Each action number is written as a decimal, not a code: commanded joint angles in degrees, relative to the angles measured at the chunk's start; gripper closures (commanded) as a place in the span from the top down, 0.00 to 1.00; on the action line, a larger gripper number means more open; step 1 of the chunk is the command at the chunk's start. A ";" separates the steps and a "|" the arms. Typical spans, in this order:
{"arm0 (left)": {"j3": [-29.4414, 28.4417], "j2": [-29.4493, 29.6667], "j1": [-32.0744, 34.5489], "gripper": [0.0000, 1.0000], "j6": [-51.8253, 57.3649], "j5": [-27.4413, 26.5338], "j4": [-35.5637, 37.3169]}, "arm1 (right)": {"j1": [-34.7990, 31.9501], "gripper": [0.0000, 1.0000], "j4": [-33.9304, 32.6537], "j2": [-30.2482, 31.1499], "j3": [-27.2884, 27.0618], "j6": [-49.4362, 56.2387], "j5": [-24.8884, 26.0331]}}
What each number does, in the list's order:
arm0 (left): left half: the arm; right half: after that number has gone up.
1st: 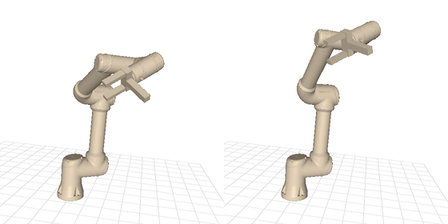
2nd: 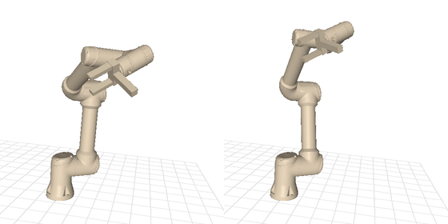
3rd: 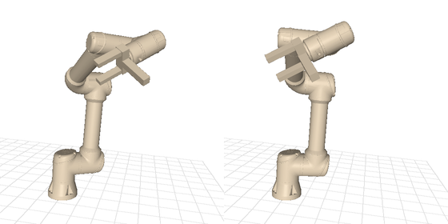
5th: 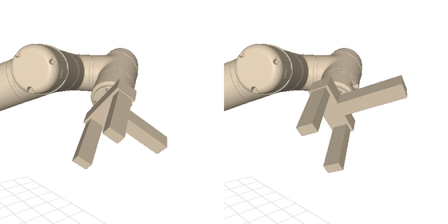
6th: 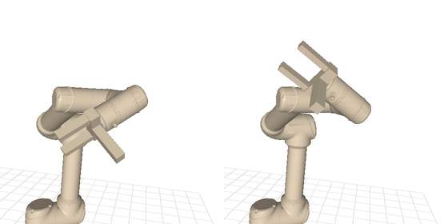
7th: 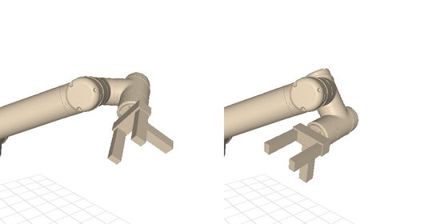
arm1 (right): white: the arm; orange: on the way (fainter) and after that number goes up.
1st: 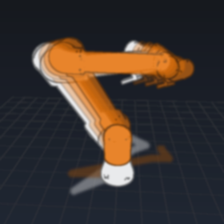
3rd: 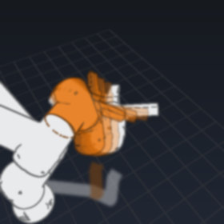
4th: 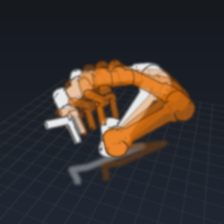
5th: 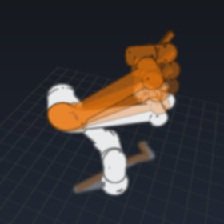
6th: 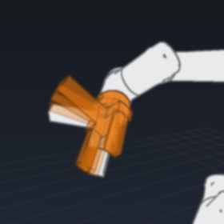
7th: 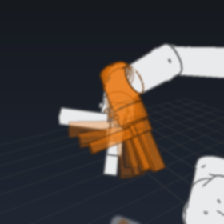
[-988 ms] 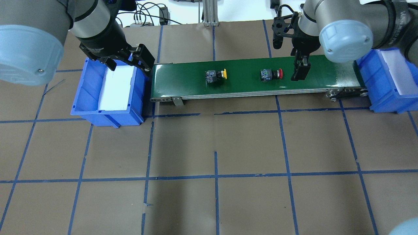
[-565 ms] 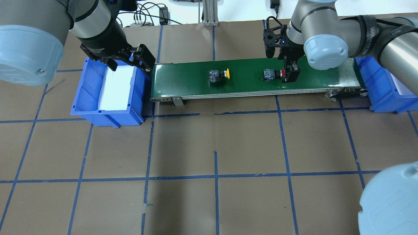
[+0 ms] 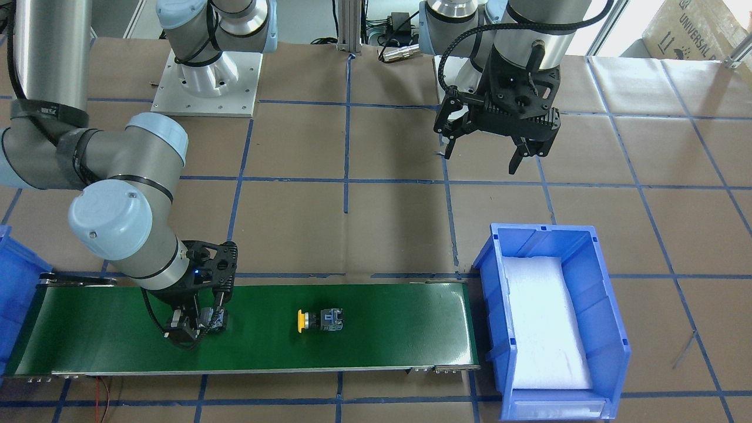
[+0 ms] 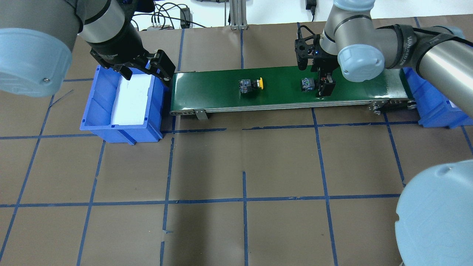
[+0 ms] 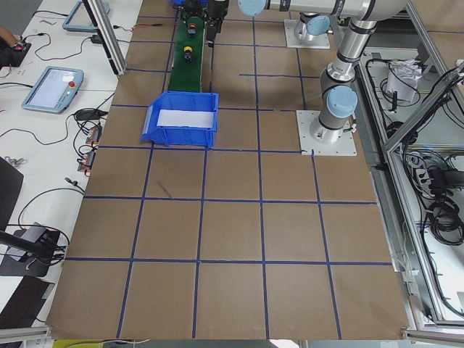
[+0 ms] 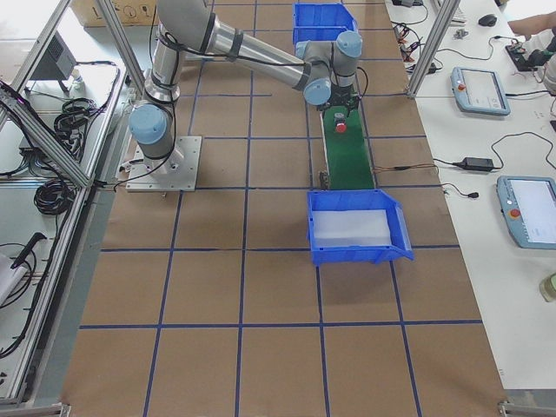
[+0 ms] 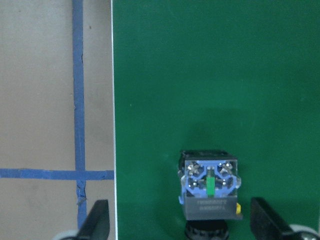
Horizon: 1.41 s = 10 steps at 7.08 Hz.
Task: Transport two buttons from left to right
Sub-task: 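Lower the right gripper onto the red button on the belt, then lift the red button and carry it to the far blue bin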
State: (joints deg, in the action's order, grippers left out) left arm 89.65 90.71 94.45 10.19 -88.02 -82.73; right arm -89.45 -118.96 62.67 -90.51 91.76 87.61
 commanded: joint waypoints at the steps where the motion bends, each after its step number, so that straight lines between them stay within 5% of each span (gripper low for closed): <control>1: -0.01 0.08 -0.32 1.00 0.18 0.30 0.03 | -0.37 1.00 -1.44 -0.88 0.15 -1.92 -0.07; 5: -0.01 0.08 -0.76 1.00 0.44 0.22 0.03 | -0.29 0.94 -1.10 -0.53 -0.64 -2.81 0.71; 6: -0.01 -0.01 -0.67 1.00 0.44 0.13 0.03 | 0.06 0.51 -0.75 -0.18 -0.29 -2.73 0.89; 7: -0.09 -0.01 -0.67 1.00 0.27 0.48 0.03 | 0.07 0.26 -0.75 -0.09 -0.28 -3.07 0.20; 8: -0.01 -0.01 -0.58 1.00 0.27 0.48 0.03 | 0.15 0.12 -1.01 -0.09 -0.28 -2.99 0.63; 10: -0.01 -0.19 -0.58 1.00 0.00 0.31 -0.06 | 0.15 0.07 -1.27 0.08 1.37 -2.99 0.98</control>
State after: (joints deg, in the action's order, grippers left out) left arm 89.64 90.61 93.85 10.25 -87.59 -82.76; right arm -89.32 -120.12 62.68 -90.22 88.77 88.41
